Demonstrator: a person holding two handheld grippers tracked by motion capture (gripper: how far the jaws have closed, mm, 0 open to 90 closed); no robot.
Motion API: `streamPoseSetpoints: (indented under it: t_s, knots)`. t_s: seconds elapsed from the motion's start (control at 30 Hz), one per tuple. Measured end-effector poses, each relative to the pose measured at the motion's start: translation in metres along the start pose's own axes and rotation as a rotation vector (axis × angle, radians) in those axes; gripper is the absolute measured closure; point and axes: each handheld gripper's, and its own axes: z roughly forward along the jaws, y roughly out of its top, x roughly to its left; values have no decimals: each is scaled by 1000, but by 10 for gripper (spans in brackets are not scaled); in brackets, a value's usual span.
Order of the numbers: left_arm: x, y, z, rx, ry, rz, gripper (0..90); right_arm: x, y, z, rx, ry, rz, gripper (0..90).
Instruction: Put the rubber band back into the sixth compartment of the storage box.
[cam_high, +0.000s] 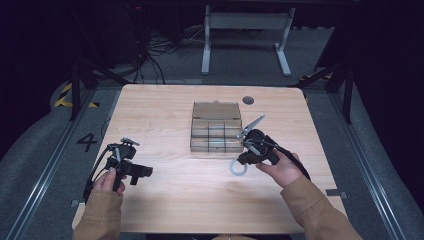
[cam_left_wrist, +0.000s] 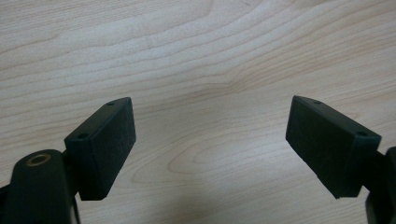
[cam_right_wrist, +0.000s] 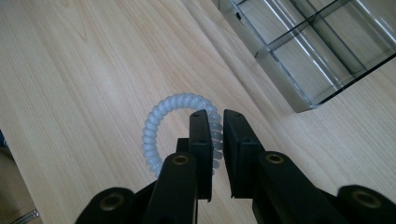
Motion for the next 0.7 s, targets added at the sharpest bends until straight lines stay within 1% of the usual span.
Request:
streamPoseSetpoints:
  t_s: [0.1,0.43,0.5,0.7]
  knots:
    - [0,0,0,-2,3,-1,166,-4,5,-3,-2,-6,-6,825]
    - [1,0,-1,-3,2,-2,166,-15,21,-10,-6,-10,0,825]
    - [1,0,-1,-3,1,-3,166,-18,23,-11,-5,-14,-6,825]
    - [1,0,-1,-3,-1,-3,166,-28,32,-11,-10,-34,11,825]
